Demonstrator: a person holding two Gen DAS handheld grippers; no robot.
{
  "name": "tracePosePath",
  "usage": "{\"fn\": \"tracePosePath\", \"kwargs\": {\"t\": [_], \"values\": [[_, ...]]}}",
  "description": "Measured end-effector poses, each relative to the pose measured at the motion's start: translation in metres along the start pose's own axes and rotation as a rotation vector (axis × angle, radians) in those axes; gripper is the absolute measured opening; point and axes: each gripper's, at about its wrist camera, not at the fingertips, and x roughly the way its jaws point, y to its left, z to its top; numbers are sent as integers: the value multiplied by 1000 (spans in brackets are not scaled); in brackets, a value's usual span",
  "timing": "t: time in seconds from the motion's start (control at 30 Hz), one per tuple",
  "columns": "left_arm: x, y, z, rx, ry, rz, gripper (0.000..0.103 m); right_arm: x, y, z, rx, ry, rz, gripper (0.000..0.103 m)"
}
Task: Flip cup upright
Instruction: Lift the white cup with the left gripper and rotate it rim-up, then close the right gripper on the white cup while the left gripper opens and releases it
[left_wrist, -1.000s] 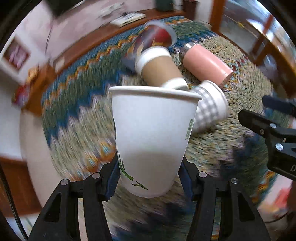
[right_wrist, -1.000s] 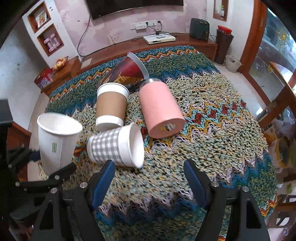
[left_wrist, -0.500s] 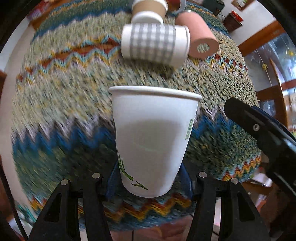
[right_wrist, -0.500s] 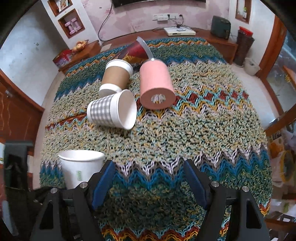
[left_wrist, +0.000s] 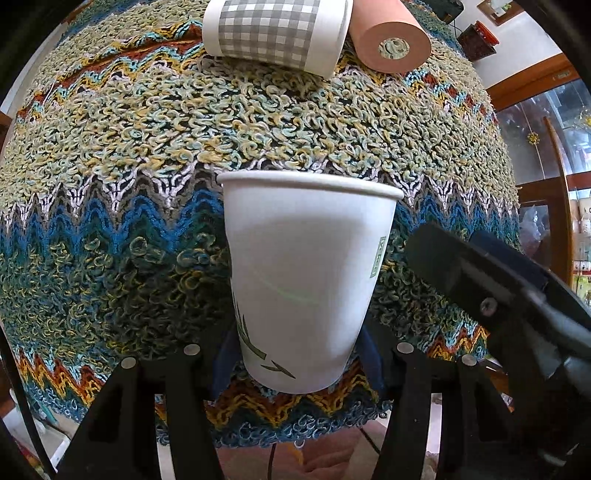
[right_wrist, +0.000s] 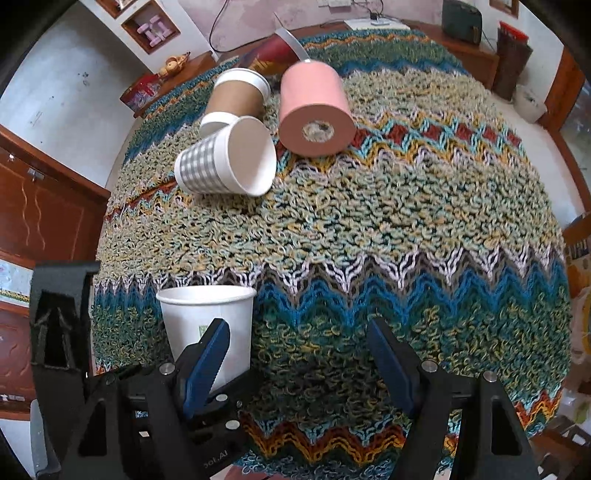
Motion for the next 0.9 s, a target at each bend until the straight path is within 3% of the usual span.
{"fn": "tracePosePath", "kwargs": {"t": [0.2,0.37,0.5,0.63,0.7,0.9], "values": [[9,-20,5,15,7,7,64,4,0,-3,-2,13,19,77],[5,-15,-1,6,7,-8,72,6,-2,-2,2,14,29,77],[6,-12,-6,-12,-1,-37,72,7,-1,-1,3,13,46,77],[-4,-9,-11,-13,-23,-37,74,12,1,2,7,27,78,77],[-9,-9,-13,-11,-36,-38,82,13,2,3,7,30,98,77],[-28,1,-18,-18,-69,-35,82,16,10,7,-2,33,123,77]]}}
